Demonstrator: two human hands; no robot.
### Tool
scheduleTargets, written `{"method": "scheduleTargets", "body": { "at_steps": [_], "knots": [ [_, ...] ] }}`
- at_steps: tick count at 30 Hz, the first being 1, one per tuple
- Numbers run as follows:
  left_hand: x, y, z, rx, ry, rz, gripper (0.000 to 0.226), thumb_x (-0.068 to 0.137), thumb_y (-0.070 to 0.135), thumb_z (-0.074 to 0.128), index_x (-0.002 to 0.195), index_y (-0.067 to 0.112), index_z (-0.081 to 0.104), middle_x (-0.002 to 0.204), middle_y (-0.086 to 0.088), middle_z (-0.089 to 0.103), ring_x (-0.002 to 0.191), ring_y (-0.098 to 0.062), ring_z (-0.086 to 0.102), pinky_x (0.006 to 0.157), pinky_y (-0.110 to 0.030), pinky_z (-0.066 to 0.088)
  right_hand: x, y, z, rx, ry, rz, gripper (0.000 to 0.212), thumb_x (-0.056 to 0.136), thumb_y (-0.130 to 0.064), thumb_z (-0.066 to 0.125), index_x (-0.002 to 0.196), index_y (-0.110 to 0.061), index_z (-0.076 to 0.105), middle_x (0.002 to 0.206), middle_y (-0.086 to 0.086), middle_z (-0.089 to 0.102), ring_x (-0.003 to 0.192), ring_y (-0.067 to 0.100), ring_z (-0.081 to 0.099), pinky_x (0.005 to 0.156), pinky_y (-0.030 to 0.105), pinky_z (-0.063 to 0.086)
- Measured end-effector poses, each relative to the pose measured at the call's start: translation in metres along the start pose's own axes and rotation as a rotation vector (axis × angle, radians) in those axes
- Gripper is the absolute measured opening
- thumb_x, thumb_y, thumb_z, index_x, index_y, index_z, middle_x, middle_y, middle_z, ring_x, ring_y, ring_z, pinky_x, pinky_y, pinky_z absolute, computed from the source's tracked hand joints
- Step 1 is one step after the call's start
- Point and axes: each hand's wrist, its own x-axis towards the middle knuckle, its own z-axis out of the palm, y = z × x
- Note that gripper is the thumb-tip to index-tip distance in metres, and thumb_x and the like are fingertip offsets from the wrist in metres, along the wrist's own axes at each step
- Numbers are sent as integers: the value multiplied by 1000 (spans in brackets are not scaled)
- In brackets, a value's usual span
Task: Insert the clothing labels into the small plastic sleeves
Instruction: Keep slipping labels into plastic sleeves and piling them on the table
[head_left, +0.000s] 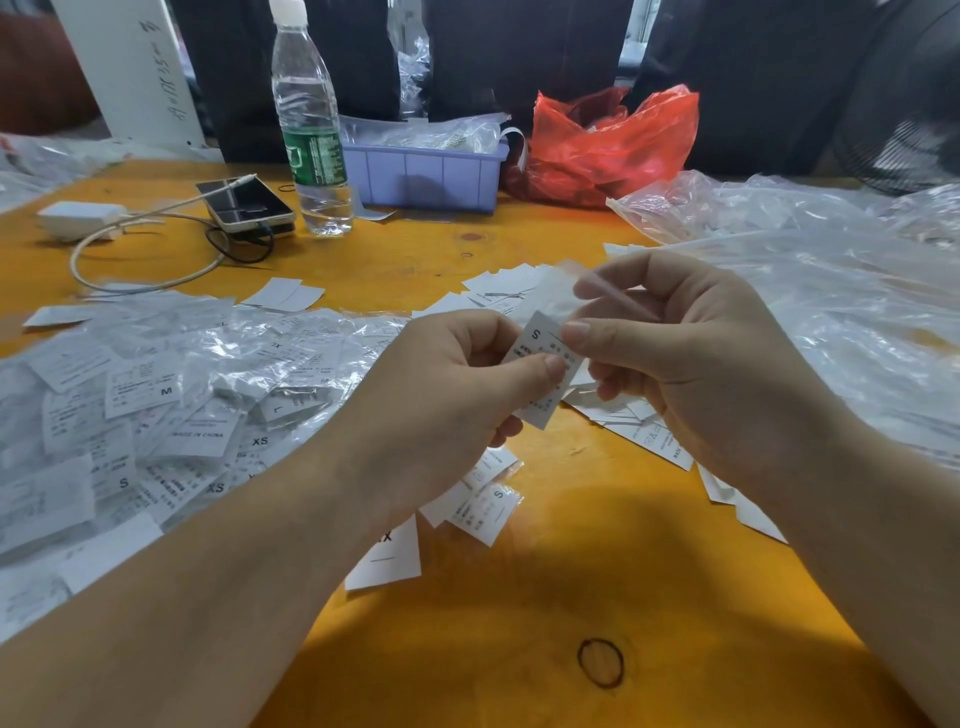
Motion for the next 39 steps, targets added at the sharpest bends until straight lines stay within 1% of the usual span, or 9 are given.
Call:
{"method": "scheduleTargets", "body": {
  "at_steps": [3, 10, 14, 17, 20, 23, 27, 32, 39],
  "knots": [
    [0, 0, 0, -17, 12, 3, 16, 80, 30, 73, 88, 16, 69, 66, 3, 69, 55, -7, 60, 52, -18, 50, 0, 0, 0, -11, -14, 17, 39, 62, -21, 77, 98, -11, 65, 80, 8, 74, 60, 14, 62, 53, 24, 51],
    [1, 1, -3, 0, 61, 32, 55, 56, 54, 71, 103, 28, 62, 75, 3, 74, 59, -6, 64, 53, -17, 49, 0, -1, 1, -11, -58, 68, 35, 67, -14, 78, 99, -8, 64, 80, 9, 74, 57, 14, 59, 50, 21, 49],
    [3, 1, -4, -54, 39, -32, 44, 67, 47, 81, 102, 23, 66, 73, 4, 72, 59, -7, 61, 54, -21, 49, 1, -1, 2, 49, -56, 119, 40, 62, -15, 78, 99, -7, 65, 81, 11, 74, 53, 12, 55, 49, 21, 49],
    [5, 1, -6, -165, -42, -78, 19, 73, 23, 71, 92, 21, 73, 76, 1, 72, 60, -11, 61, 54, -23, 49, 4, -2, -1, 101, 0, 151, 38, 61, -15, 76, 97, -9, 66, 85, 14, 75, 51, 10, 52, 50, 22, 50],
    [5, 2, -9, -203, -65, -88, 17, 71, 13, 63, 79, 21, 77, 74, -2, 72, 60, -11, 61, 54, -21, 49, 7, -3, -4, 143, 36, 184, 34, 62, -16, 76, 94, -12, 65, 84, 14, 75, 52, 11, 51, 53, 23, 51],
    [5, 3, -10, -170, -32, -71, 19, 85, 2, 63, 90, 17, 73, 74, -2, 73, 60, -9, 59, 55, -21, 49, 6, -3, -4, 184, 44, 187, 35, 58, -13, 76, 91, -12, 63, 82, 16, 74, 50, 11, 49, 49, 22, 48],
    [4, 5, -10, -185, 41, -50, 20, 86, 0, 62, 97, 15, 70, 74, -3, 73, 58, -9, 57, 57, -24, 47, 4, -3, -1, 159, 44, 151, 39, 55, -14, 76, 91, -11, 63, 74, 8, 73, 50, 12, 49, 47, 21, 47],
    [1, 8, -9, -126, 78, 35, 18, 87, 4, 64, 95, 19, 69, 74, -1, 74, 58, -6, 58, 53, -20, 50, 4, -2, -1, 150, 59, 141, 20, 74, -6, 75, 86, -13, 61, 80, 13, 74, 53, 12, 49, 51, 20, 47],
    [0, 7, -6, -54, 86, 90, 22, 82, 9, 71, 96, 25, 65, 72, 2, 74, 57, -4, 60, 53, -16, 49, 5, -2, 0, 171, 27, 156, 45, 58, -14, 76, 101, -9, 64, 90, 17, 74, 57, 17, 47, 47, 22, 45]
  ]
}}
